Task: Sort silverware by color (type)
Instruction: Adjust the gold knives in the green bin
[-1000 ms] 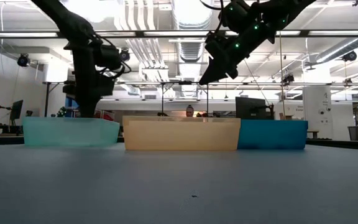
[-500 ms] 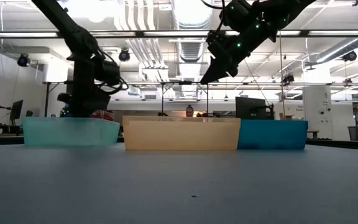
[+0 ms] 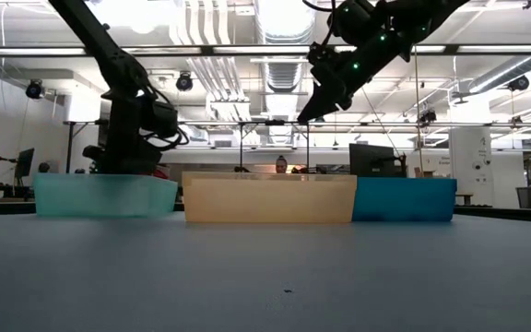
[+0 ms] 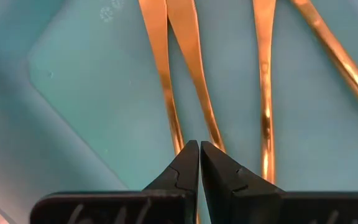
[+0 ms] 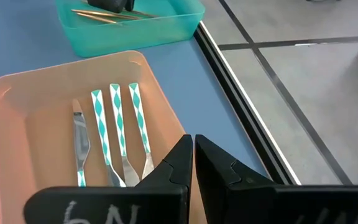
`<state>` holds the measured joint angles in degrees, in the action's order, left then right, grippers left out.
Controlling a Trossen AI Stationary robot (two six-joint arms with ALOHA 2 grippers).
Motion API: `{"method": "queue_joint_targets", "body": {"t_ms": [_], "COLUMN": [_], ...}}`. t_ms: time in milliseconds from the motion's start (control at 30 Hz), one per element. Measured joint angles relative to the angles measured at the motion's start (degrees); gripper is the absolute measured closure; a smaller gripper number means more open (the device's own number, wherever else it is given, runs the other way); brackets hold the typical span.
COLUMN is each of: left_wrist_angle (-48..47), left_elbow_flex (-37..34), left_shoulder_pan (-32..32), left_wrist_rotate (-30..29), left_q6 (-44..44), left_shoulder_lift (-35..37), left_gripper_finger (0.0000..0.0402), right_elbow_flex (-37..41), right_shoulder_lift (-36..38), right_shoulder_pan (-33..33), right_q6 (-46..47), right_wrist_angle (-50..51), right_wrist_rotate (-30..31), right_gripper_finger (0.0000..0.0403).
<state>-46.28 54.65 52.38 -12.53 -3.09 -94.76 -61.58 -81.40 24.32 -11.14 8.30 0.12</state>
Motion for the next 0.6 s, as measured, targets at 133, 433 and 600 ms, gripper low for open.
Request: {"method": "queue_joint_targets", "body": {"t_ms": [133, 433, 600], "left_wrist_angle": [0.2, 0.4, 1.3], "left_elbow_flex": [0.0, 0.0, 0.0], "left_shoulder_pan": [0.0, 0.0, 0.0], "left_wrist_rotate": [0.0, 0.0, -0.1], "left_q6": [-0.2, -1.6, -2.4], "left_shoulder_lift": [0.0, 0.0, 0.0], "left_gripper_finger": [0.0401, 0.0401, 0.0391], "right_elbow_flex": [0.0, 0.3, 0.9], "right_shoulder_lift": [-0.1, -0.1, -0.1], "right_shoulder_pan": [0.0, 0.0, 0.0], "right_q6": [0.0, 0.1, 0.0], "right_wrist_angle": [-0.1, -0.1, -0.1], "right_wrist_rotate": [-0.1, -0.1, -0.1], "right_gripper_finger": [0.0394, 0.0394, 0.0394]}}
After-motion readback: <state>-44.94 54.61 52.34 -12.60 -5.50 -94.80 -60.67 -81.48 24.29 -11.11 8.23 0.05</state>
